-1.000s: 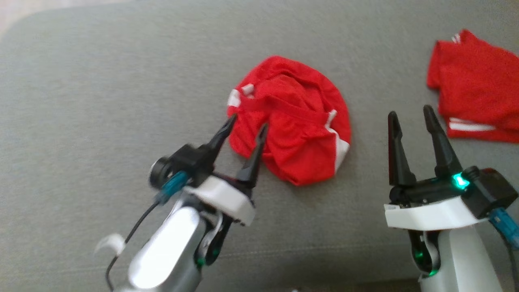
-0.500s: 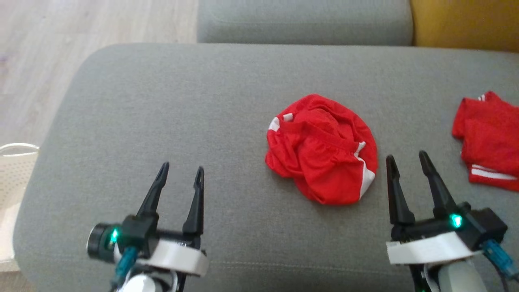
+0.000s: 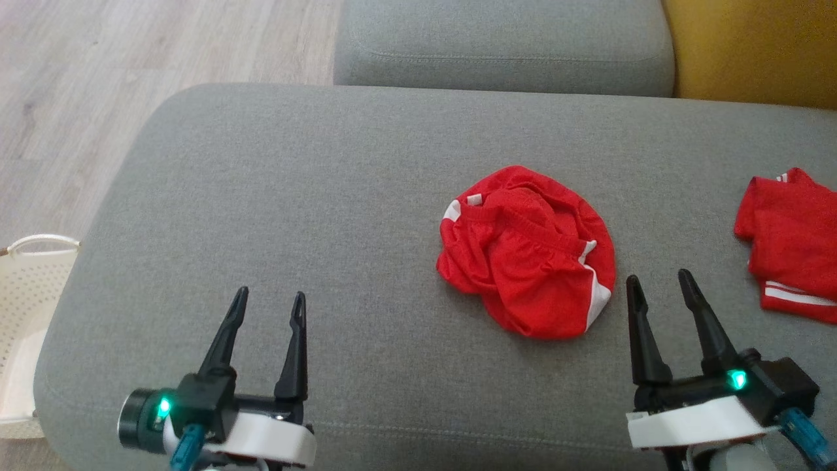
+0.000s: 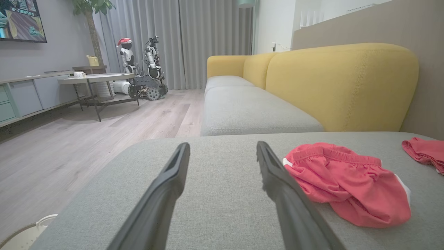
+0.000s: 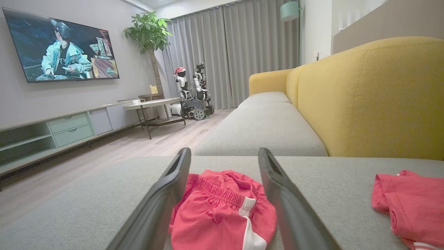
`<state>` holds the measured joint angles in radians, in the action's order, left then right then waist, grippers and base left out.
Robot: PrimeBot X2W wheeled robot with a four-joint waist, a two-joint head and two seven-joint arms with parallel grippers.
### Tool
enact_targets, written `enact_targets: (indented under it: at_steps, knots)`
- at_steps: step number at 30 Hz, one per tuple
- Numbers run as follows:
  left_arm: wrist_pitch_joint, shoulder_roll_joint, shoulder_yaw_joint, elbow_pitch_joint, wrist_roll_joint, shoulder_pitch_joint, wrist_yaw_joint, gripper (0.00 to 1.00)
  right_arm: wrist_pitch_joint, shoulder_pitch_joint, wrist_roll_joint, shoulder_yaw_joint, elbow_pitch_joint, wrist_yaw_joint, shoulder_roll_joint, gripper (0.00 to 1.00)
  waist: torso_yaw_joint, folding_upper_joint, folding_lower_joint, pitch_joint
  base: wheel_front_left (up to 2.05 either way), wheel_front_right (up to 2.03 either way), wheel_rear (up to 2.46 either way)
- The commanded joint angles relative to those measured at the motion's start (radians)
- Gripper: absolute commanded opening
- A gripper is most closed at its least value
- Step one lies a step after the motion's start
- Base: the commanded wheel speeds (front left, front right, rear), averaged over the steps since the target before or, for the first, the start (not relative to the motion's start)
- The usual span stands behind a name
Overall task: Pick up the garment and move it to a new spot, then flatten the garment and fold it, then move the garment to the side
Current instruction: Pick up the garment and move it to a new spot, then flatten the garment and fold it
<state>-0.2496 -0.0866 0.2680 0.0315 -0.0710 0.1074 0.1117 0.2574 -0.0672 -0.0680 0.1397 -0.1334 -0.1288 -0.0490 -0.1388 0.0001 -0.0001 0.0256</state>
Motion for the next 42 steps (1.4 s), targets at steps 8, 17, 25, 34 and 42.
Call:
enact_targets:
  at_steps: [8,17,25,34,42]
  knots:
    - [-0.012,0.017,-0.055,0.025,0.026,-0.031,-0.028,1.0,0.004,0.028,-0.02,0.039,0.031,-0.002,-0.001,1.0,0.003,-0.0001,0.0001,0.001,0.0,0.0,0.0]
    - [-0.012,0.024,-0.063,0.013,0.036,-0.035,-0.041,1.0,0.004,0.031,-0.021,0.037,0.032,-0.002,-0.001,1.0,0.007,-0.0001,0.0001,0.002,0.0,0.0,0.0]
    - [-0.012,0.02,-0.066,-0.006,0.038,-0.069,-0.075,1.0,0.004,0.048,-0.009,0.035,0.044,-0.002,-0.001,1.0,0.044,-0.0001,0.0001,-0.026,0.0,0.0,0.0]
    - [-0.012,-0.038,-0.013,-0.143,0.02,-0.288,-0.211,1.0,0.004,0.113,0.01,0.021,0.114,-0.002,-0.001,1.0,0.154,-0.0001,0.0001,-0.141,0.0,0.0,0.0]
    - [0.13,-0.049,0.196,-0.275,0.014,-0.611,-0.241,1.0,0.004,0.156,0.019,0.004,0.168,-0.002,-0.001,1.0,0.239,-0.0001,0.0001,-0.271,0.0,0.0,0.0]
